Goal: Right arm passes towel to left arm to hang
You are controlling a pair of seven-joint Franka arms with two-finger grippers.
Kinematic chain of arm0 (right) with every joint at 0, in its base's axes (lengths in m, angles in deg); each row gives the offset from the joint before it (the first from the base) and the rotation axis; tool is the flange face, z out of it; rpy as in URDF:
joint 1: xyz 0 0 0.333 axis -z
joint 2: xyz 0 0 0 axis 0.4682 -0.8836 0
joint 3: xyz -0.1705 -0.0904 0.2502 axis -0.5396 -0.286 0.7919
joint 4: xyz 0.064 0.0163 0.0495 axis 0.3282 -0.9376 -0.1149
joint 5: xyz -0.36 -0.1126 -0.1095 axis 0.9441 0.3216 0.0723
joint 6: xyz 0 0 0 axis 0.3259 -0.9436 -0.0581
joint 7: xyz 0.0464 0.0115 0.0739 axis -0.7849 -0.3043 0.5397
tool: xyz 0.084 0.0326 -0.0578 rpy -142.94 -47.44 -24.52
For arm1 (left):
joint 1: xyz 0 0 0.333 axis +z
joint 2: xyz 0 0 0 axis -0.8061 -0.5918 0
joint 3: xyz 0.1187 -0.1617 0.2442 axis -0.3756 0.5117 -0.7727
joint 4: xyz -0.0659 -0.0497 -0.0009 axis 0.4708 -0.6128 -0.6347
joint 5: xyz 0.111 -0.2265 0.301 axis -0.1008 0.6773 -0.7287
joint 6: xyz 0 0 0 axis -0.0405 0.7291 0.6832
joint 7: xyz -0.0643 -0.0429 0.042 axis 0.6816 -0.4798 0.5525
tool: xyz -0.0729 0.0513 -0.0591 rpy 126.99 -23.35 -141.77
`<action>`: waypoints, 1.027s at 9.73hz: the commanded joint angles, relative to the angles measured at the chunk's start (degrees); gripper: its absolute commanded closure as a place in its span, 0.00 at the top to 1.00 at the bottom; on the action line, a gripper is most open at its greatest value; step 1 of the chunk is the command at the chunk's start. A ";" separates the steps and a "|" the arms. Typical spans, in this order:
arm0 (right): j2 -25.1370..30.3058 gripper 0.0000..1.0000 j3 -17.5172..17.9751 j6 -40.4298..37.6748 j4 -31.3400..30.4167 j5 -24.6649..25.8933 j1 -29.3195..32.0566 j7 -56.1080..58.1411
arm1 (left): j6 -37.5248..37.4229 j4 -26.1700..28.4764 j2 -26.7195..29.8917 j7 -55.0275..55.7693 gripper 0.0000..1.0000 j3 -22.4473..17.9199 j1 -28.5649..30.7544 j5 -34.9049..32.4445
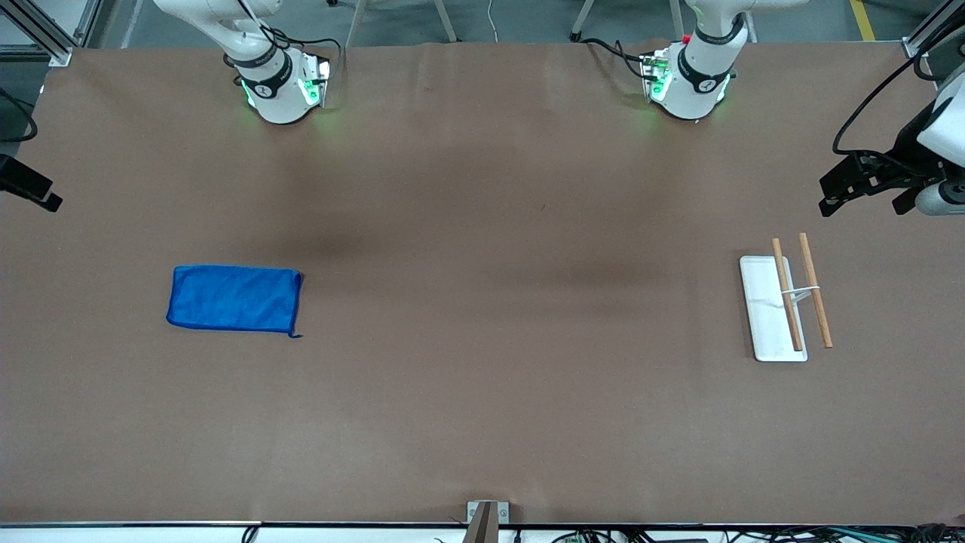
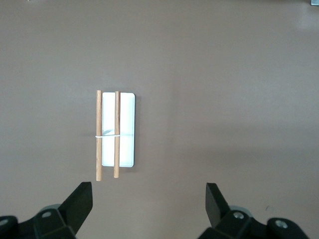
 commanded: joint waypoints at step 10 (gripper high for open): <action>-0.16 1.00 -0.26 0.35 0.76 -0.44 -0.01 0.43 | -0.85 0.02 -2.56 -1.15 1.00 0.03 0.05 -0.93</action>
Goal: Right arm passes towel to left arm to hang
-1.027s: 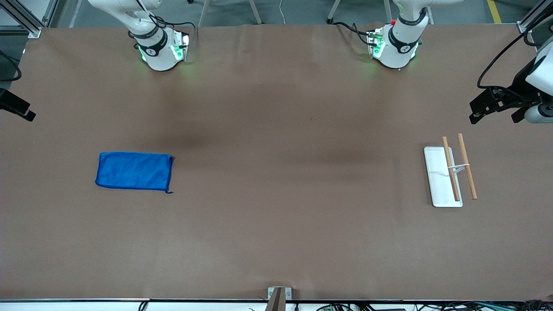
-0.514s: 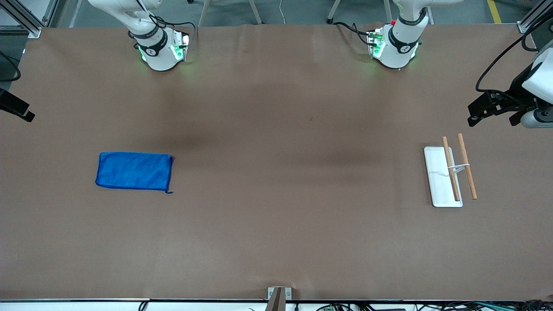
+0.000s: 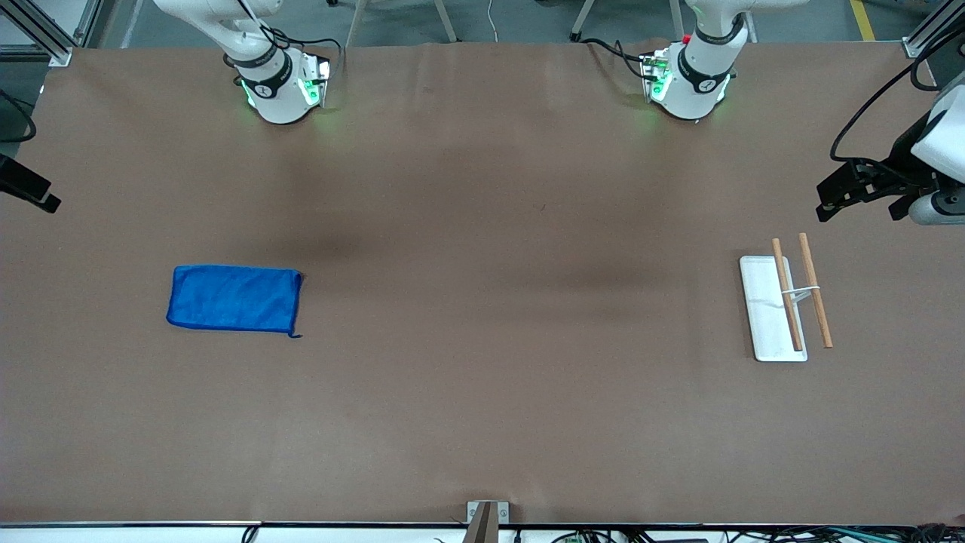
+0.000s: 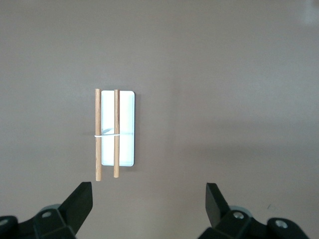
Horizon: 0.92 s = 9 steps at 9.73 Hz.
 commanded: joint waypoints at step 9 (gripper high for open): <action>-8.76 1.00 0.22 17.76 -17.94 -0.70 -2.39 5.34 | -0.85 0.19 -1.51 -0.62 1.00 0.09 -0.01 -0.49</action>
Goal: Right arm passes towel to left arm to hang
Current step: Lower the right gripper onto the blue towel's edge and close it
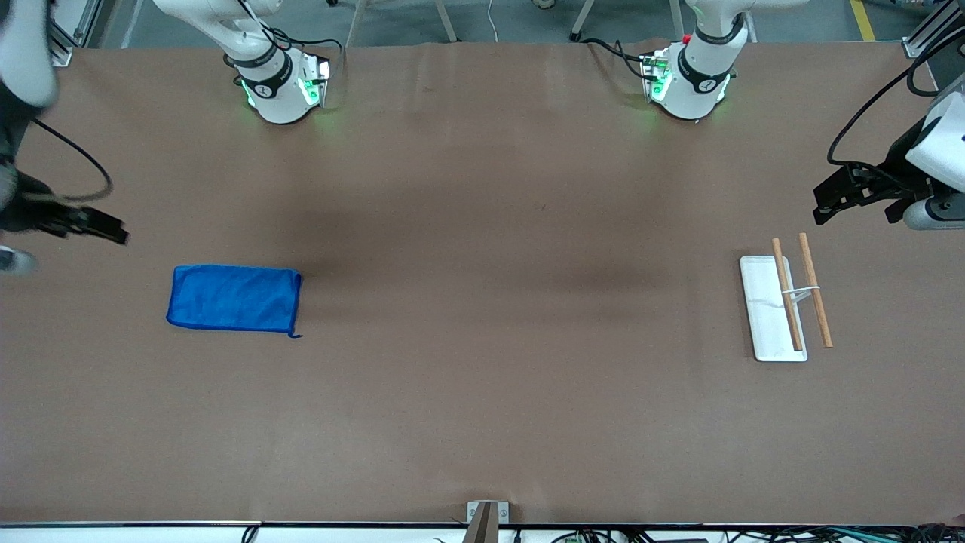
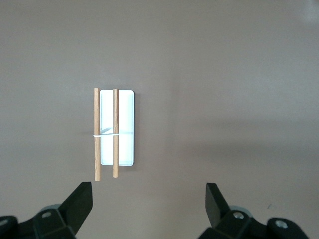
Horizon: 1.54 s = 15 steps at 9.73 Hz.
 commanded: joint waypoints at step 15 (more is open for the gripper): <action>-19.77 0.52 -0.24 49.23 -24.68 -0.58 2.68 7.85 | -0.76 0.68 -1.17 0.52 1.00 0.15 -0.28 -0.58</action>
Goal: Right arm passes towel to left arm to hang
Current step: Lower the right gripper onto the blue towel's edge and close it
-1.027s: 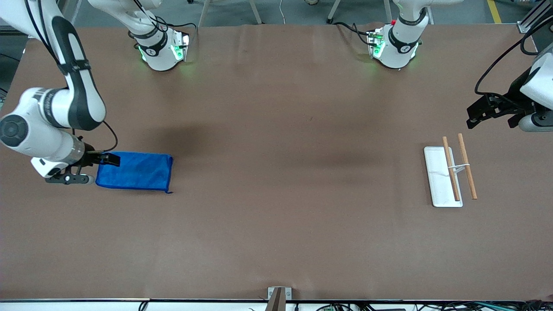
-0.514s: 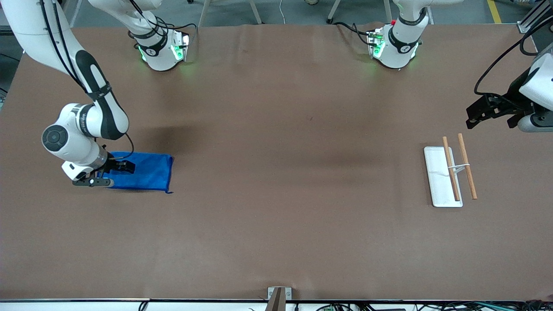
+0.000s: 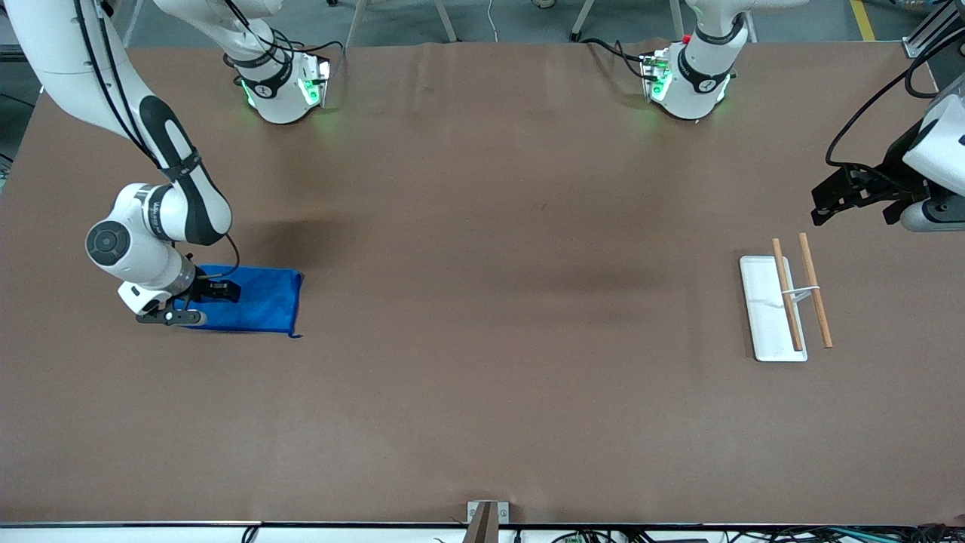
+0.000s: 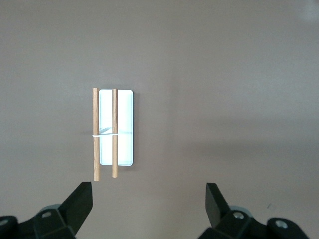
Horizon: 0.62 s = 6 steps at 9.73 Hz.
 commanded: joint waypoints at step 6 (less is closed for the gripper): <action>3.57 0.01 0.62 -6.95 1.69 -0.56 0.26 0.32 | -0.76 0.80 -0.96 0.59 1.00 0.25 -0.24 -0.49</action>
